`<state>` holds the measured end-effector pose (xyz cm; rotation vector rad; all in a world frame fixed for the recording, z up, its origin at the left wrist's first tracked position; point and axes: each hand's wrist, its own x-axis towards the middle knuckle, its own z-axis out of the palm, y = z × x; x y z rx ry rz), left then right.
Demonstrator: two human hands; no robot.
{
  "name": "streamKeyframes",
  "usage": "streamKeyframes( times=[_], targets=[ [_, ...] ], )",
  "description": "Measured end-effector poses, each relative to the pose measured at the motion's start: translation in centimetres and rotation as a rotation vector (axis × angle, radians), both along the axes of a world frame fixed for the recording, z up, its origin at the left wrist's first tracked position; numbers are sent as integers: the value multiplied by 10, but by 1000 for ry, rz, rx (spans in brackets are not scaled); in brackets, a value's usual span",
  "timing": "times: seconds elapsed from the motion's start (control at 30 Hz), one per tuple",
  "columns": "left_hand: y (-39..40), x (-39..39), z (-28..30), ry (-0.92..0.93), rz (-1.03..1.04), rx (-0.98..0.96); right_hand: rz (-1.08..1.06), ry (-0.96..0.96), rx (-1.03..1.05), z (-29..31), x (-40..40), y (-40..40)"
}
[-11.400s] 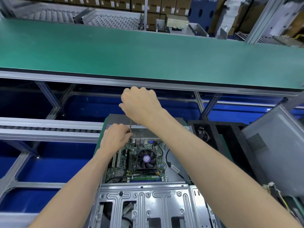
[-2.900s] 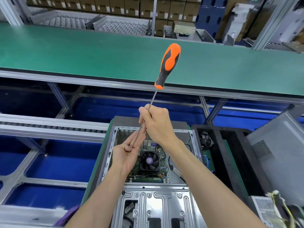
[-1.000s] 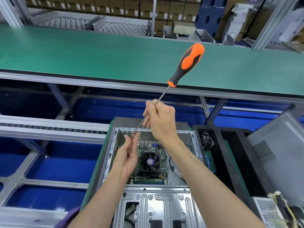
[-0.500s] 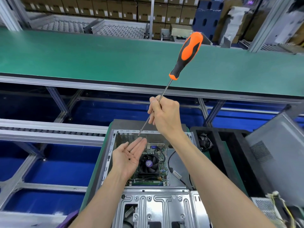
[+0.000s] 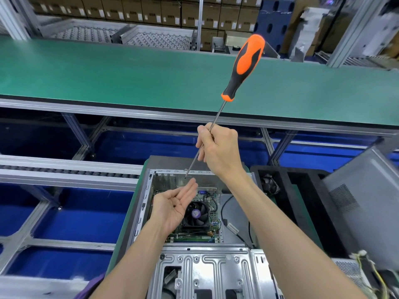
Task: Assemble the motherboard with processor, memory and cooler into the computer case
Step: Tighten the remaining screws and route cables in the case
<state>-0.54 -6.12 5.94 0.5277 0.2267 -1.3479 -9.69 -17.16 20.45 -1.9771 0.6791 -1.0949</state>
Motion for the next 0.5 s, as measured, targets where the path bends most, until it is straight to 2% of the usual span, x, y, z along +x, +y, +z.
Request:
streamKeyframes(
  times=[0.23, 0.5],
  targets=[
    [-2, 1, -8, -149, 34, 127, 19, 15, 4, 1, -1, 3],
    [-5, -2, -5, -32, 12, 45, 30, 18, -6, 3, 0, 5]
  ],
)
